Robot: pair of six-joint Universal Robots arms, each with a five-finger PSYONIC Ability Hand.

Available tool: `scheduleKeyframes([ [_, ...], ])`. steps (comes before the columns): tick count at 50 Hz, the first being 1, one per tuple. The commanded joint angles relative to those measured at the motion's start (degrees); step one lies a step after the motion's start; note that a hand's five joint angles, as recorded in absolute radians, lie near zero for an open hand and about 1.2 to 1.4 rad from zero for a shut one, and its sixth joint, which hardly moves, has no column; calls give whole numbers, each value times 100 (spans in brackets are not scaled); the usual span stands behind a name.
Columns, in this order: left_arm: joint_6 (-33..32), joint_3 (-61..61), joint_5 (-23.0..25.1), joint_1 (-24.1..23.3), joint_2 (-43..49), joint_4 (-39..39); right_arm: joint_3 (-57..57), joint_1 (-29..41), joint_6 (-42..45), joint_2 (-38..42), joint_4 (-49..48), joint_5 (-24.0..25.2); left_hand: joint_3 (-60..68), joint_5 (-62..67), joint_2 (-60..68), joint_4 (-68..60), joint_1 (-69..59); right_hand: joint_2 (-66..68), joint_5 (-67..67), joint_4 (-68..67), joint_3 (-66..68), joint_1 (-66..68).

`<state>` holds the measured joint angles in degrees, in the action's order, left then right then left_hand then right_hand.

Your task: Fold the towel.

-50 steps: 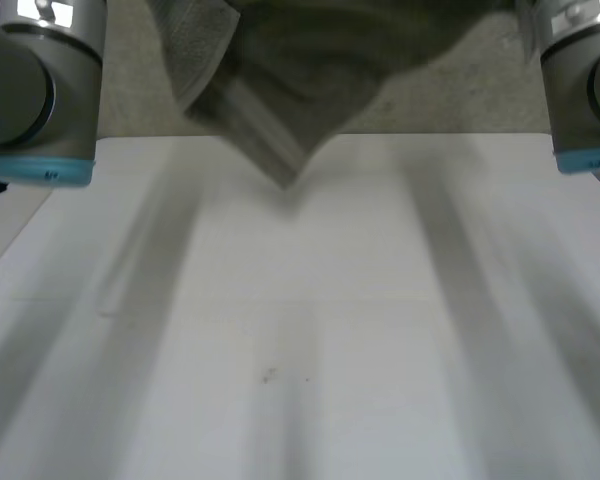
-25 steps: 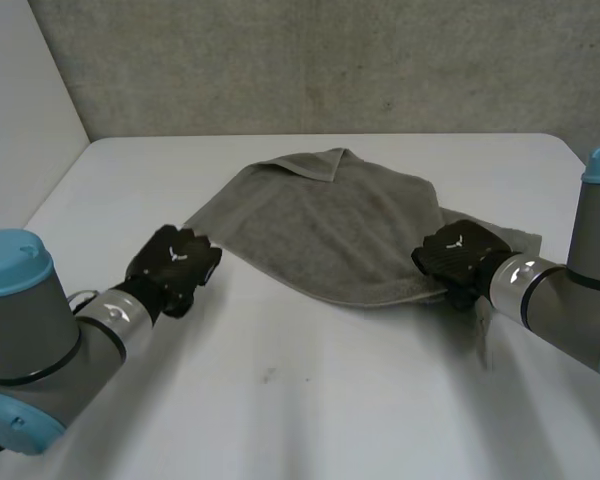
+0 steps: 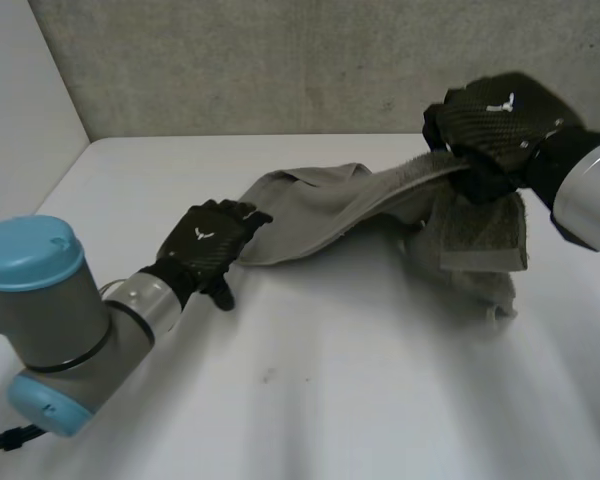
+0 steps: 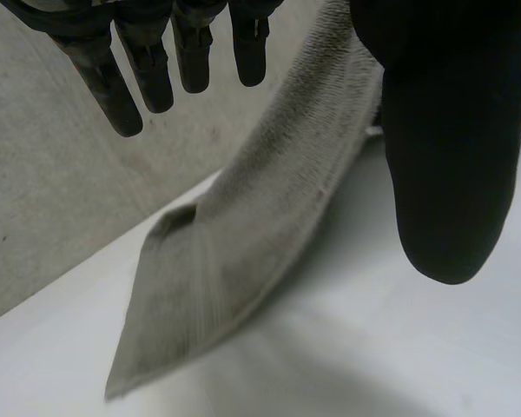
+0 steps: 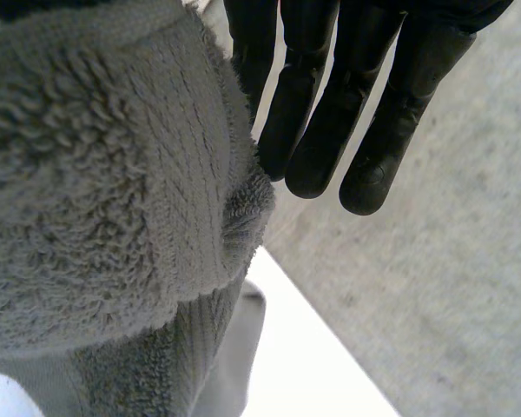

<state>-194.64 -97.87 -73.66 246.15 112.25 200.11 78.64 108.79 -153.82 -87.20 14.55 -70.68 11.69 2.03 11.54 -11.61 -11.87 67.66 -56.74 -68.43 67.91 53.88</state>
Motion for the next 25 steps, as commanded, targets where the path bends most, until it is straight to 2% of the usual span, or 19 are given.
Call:
scheduleKeyframes([
  [1,1119,689,-61,-260,718,389,-165,160,45,-552,303,-33,189,155,204,-196,-171,1234,-1326,-1157,1209,2612],
  [12,1841,1016,-52,-795,1308,204,-305,98,45,-913,399,-191,374,340,389,-382,-356,1234,-1326,-1157,1209,2612],
  [18,1885,1148,-140,-902,1379,239,-314,160,36,-1018,540,-209,778,744,793,-785,-760,1234,-1326,-1157,1209,2612],
  [20,1885,1453,-480,-902,1589,239,-314,160,36,-1123,663,-209,2517,2483,2532,-2524,-2498,1234,-1326,-1157,1209,2612],
  [21,1885,1455,-483,-902,1590,239,-314,160,36,-1124,663,-209,2527,2493,2542,-2535,-2509,1234,-1326,-1157,1209,2612],
  [23,1868,1788,-981,-902,1843,239,-314,99,62,-1264,716,-200,6108,6074,6123,-6115,-6090,1234,-1326,-1157,1209,2612],
  [24,1868,1789,-984,-902,1845,239,-314,98,62,-1264,716,-200,6127,6093,6142,-6134,-6109,1234,-1326,-1157,1209,2612],
  [25,1842,1894,-1219,-902,1932,239,-314,72,71,-1290,734,-200,6824,6790,6839,-6832,-6806,1234,-1326,-1157,1209,2612],
])
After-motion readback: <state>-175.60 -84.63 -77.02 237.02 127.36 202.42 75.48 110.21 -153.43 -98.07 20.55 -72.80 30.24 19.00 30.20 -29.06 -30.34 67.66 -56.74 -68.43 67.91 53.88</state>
